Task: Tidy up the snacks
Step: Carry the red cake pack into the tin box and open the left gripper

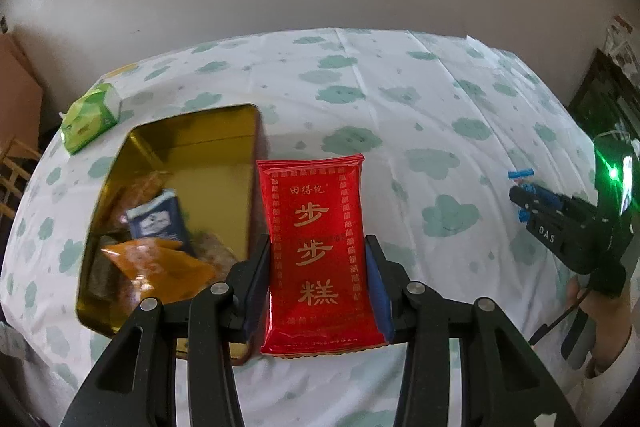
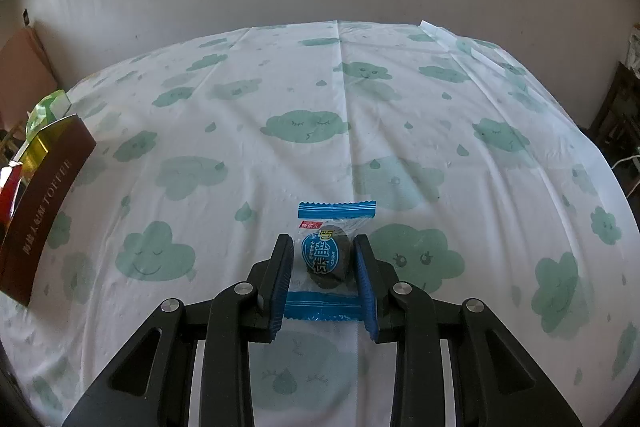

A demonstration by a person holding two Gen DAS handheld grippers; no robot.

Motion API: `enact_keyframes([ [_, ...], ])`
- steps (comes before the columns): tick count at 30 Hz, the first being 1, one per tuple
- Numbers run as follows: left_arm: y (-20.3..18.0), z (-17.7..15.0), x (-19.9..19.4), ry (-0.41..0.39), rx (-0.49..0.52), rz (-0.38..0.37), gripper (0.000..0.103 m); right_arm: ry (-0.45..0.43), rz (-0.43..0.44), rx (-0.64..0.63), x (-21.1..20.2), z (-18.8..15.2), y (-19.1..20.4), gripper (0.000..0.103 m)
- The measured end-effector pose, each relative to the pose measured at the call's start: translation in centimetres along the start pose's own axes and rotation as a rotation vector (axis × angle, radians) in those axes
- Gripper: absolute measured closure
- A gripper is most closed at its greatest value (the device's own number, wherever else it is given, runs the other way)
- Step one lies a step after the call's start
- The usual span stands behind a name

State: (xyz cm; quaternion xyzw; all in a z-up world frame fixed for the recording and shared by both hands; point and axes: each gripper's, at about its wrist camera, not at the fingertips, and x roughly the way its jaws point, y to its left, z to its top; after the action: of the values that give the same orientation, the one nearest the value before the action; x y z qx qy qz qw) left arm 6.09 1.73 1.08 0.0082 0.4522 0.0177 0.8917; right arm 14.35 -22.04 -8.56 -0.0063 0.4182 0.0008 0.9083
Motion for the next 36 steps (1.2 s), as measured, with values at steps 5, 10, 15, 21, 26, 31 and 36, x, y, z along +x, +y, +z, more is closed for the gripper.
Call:
enact_keyframes([
  [5,3.1,0.8,-1.7,-0.04,-0.035,0.035,0.062,0.001,-0.008,-0.002,0.1,0.1,0.5,0.071],
  [10,6.7,1.4,-2.9,-0.068,-0.073,0.101,0.062,0.001,-0.013,-0.003,0.1,0.1,0.7,0.071],
  [15,10.9,1.1,-3.1,-0.06,-0.123,0.173,0.062,0.002,-0.019,-0.003,0.2,0.1,0.9,0.071],
  [21,14.5,0.0,-2.2,-0.025,-0.17,0.229,0.062,0.003,-0.029,-0.005,0.2,0.0,0.3,0.071],
  [26,16.0,-0.9,-0.5,0.021,-0.178,0.229,0.062,0.004,-0.039,-0.008,0.4,0.2,1.6,0.071],
  [31,16.1,-1.5,0.7,0.038,-0.167,0.215,0.062,0.005,-0.049,-0.012,0.4,0.1,1.1,0.071],
  [36,15.8,-1.7,2.1,0.07,-0.156,0.196,0.062,0.006,-0.056,-0.013,0.4,0.1,0.6,0.071],
])
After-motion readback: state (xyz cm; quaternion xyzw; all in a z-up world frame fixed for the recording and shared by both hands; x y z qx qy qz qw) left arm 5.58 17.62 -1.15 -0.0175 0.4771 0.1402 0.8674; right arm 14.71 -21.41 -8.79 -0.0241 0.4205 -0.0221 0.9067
